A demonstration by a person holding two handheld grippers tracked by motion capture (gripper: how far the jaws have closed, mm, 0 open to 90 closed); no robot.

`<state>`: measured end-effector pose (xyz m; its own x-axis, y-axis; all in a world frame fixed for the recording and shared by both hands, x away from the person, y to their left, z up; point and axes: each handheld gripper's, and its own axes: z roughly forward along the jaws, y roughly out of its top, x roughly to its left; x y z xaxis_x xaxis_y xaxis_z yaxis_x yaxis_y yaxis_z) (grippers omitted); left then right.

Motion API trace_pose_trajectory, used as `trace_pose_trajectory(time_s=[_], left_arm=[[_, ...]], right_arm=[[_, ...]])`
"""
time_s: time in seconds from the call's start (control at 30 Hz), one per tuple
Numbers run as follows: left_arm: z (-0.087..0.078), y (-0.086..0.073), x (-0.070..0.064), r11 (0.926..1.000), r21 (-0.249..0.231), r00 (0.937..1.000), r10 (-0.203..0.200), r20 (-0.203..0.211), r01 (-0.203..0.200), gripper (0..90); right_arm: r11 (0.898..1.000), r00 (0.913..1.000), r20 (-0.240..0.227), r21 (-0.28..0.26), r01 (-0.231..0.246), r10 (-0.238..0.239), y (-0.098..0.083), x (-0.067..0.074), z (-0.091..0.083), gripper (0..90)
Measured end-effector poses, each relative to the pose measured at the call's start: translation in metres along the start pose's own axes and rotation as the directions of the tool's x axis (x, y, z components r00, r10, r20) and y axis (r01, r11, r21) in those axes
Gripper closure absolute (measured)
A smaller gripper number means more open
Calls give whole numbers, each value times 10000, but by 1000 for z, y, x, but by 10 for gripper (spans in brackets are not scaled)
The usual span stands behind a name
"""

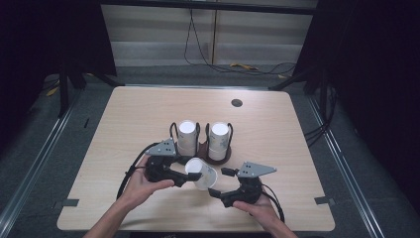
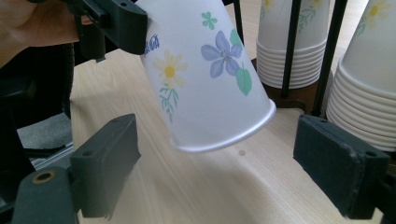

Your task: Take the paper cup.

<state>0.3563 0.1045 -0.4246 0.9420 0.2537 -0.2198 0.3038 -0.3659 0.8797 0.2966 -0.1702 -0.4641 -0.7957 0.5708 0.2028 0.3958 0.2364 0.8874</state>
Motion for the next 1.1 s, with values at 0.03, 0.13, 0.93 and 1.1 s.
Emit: trace_pose_trajectory(time_s=[0.03, 0.13, 0.93, 1.1], left_arm=[[1, 0, 0, 10000, -18, 10000, -65, 55, 65, 365], [1, 0, -2, 10000, -54, 9999, -38, 160, 39, 365], [3, 11, -15, 9994, -352, 9965, -15, 831, 44, 366], [5, 13, -17, 9995, -309, 9952, 39, 973, -9, 366]], right_arm=[[10000, 10000, -84, -4, -11, 11, 0, 0, 0, 138], [10000, 9998, -181, -15, 48, -48, -1, 0, 1, 138], [9962, 9963, -803, -836, 253, -320, 1, -1, 2, 136], [9962, 9951, -939, -840, 215, -294, 1, -2, 3, 137]])
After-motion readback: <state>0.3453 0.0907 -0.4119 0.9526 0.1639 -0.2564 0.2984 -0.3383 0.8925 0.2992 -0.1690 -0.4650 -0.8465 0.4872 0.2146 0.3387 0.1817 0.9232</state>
